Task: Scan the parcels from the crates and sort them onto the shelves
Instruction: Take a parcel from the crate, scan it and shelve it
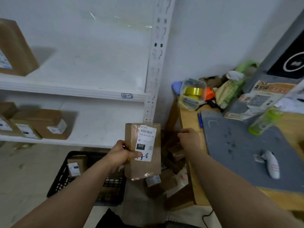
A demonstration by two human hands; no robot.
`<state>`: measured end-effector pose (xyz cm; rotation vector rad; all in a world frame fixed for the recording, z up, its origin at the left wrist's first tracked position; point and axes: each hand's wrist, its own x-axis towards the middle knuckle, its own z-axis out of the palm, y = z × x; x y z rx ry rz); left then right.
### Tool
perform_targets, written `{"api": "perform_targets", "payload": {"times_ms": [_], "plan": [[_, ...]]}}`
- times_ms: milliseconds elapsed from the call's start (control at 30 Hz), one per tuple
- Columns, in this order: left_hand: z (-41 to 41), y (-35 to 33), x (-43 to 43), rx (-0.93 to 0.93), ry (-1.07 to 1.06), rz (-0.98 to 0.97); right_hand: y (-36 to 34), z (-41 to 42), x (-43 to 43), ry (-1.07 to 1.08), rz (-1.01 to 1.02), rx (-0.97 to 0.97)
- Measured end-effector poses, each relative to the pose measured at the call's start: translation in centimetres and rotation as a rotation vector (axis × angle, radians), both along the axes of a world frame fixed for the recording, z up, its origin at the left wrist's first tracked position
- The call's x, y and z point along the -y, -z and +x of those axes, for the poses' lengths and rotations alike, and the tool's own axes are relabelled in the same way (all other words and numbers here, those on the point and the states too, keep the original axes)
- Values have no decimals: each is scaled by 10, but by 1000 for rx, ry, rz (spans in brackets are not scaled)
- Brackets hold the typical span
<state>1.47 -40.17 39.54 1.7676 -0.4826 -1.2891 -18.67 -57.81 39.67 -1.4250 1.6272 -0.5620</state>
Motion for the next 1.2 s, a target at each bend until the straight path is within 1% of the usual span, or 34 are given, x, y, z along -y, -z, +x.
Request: {"api": "perform_targets", "payload": {"times_ms": [67,200,300,400,433,500,567,667,767,800,933,1067,1200], "plan": [[-21,9,13,-2,-17,11,17,-38,18,16,35,-140],[-49,24,35,-14,-2,43,67,-100,45,31,240,-449],[-65,30,46,-18,0,60,84,-121,47,50,377,-518],[-74,40,53,-40,-31,84,89,-128,45,-79,481,-512],[-76,45,55,-54,-42,96,89,-129,43,-147,517,-489],[-80,53,57,-70,-53,116,97,-134,44,-210,517,-418],[-84,58,58,-86,-66,145,97,-137,40,-196,522,-328],[-85,64,61,-105,-85,181,77,-136,29,-171,596,-108],[-88,68,62,-93,-141,200,54,-135,24,-259,680,123],[-90,70,62,-79,-167,206,45,-134,23,-287,686,169],[-95,75,65,-42,-234,199,28,-126,29,-375,670,319],[-99,72,70,8,-250,170,18,-117,35,-443,653,366],[-101,69,71,51,-264,163,17,-115,37,-457,659,436]]}}
